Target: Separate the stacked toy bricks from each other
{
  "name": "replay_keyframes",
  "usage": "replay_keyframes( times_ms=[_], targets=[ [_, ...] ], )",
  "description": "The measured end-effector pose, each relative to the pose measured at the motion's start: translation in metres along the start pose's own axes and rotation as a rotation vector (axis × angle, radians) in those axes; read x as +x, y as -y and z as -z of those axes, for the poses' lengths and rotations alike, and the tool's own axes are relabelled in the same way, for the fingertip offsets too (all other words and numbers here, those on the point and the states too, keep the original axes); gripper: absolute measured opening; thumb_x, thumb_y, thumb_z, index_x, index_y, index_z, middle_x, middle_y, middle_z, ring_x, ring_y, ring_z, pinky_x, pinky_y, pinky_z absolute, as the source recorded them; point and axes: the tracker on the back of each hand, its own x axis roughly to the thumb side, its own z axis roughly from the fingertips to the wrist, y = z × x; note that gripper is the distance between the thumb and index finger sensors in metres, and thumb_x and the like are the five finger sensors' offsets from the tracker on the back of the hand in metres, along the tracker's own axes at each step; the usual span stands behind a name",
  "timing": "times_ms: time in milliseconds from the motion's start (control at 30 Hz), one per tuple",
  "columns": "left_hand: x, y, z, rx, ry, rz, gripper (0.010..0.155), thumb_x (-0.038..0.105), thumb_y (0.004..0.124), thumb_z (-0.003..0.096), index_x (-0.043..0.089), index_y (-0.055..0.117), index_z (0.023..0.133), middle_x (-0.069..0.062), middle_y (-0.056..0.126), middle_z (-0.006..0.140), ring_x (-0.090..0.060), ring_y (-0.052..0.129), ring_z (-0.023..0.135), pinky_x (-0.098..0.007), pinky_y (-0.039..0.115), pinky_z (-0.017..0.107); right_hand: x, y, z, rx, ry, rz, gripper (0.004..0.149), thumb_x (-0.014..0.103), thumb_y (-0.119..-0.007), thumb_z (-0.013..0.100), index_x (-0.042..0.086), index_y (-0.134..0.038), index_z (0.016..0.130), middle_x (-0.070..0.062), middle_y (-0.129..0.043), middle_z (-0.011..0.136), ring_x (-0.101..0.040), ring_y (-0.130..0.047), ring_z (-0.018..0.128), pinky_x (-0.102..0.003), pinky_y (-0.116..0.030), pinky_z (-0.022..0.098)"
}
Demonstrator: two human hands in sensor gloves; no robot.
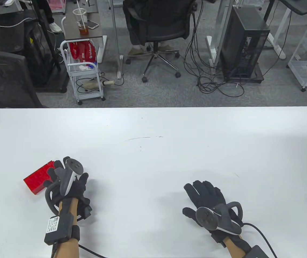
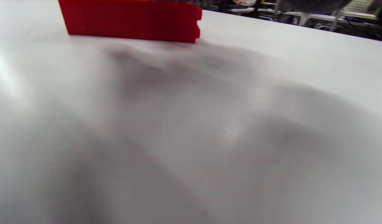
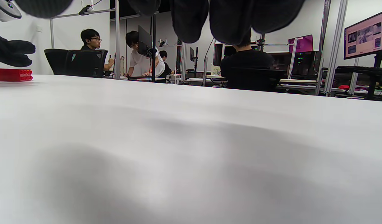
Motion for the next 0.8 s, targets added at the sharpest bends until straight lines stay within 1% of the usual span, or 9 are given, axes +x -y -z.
replay_keyframes(
  times_ms=[100,200,333,433,567,700,800],
  targets=[
    [-0.014,-0.003,0.013,0.007,-0.084,-0.11,0.095,0.066,0.052,0.0429,0.036,-0.014,0.105,-0.001,-0.011,0.121,-0.036,-0.005,0.116,-0.064,0.017,0.086,0.001,-0.001,0.0,0.008,0.006,0.005,0.08,0.068,-0.056,0.049,0.029,-0.036,0.116,-0.017,-0.054,0.121,-0.052,-0.063,0.108,-0.068,-0.059,0.072],
    [-0.025,-0.007,0.022,0.022,-0.14,-0.201,0.095,0.066,0.051,0.0432,0.035,-0.013,0.106,-0.002,-0.012,0.12,-0.037,-0.008,0.115,-0.065,0.015,0.085,0.002,-0.002,0.0,0.017,0.009,0.003,0.08,0.068,-0.055,0.049,0.029,-0.036,0.116,-0.016,-0.053,0.121,-0.051,-0.063,0.108,-0.068,-0.059,0.072],
    [-0.037,-0.012,0.033,0.037,-0.231,-0.248,0.095,0.067,0.05,0.0436,0.033,-0.011,0.108,-0.003,-0.013,0.12,-0.038,-0.01,0.114,-0.066,0.015,0.083,0.004,-0.003,0.0,0.031,0.016,0.007,0.08,0.068,-0.056,0.049,0.03,-0.035,0.116,-0.016,-0.053,0.121,-0.052,-0.063,0.108,-0.068,-0.058,0.072],
    [-0.042,-0.014,0.041,-0.002,-0.274,-0.305,0.094,0.067,0.049,0.0437,0.033,-0.011,0.108,-0.003,-0.013,0.119,-0.039,-0.011,0.113,-0.066,0.014,0.083,0.005,-0.003,0.0,0.036,0.021,0.006,0.08,0.068,-0.056,0.049,0.03,-0.036,0.116,-0.016,-0.053,0.122,-0.052,-0.063,0.108,-0.068,-0.058,0.072],
    [-0.044,-0.017,0.05,-0.001,-0.319,-0.332,0.093,0.067,0.048,0.044,0.035,-0.01,0.109,-0.002,-0.014,0.119,-0.038,-0.012,0.113,-0.066,0.013,0.083,0.006,-0.004,0.0,0.041,0.026,0.01,0.079,0.068,-0.056,0.049,0.03,-0.035,0.116,-0.016,-0.053,0.122,-0.051,-0.062,0.109,-0.068,-0.058,0.072],
    [-0.049,-0.017,0.059,-0.03,-0.392,-0.393,0.091,0.066,0.048,0.0445,0.036,-0.009,0.109,-0.002,-0.015,0.119,-0.038,-0.013,0.113,-0.066,0.013,0.083,0.007,-0.004,0.0,0.043,0.03,0.011,0.079,0.068,-0.056,0.049,0.031,-0.035,0.116,-0.016,-0.053,0.122,-0.051,-0.062,0.109,-0.068,-0.058,0.072],
    [-0.053,-0.015,0.064,-0.039,-0.44,-0.394,0.088,0.065,0.047,0.045,0.039,-0.008,0.109,0.0,-0.017,0.118,-0.037,-0.014,0.112,-0.066,0.012,0.083,0.008,-0.004,0.0,0.042,0.035,0.016,0.079,0.068,-0.056,0.049,0.031,-0.036,0.116,-0.016,-0.053,0.122,-0.051,-0.062,0.109,-0.068,-0.058,0.072]
  ],
)
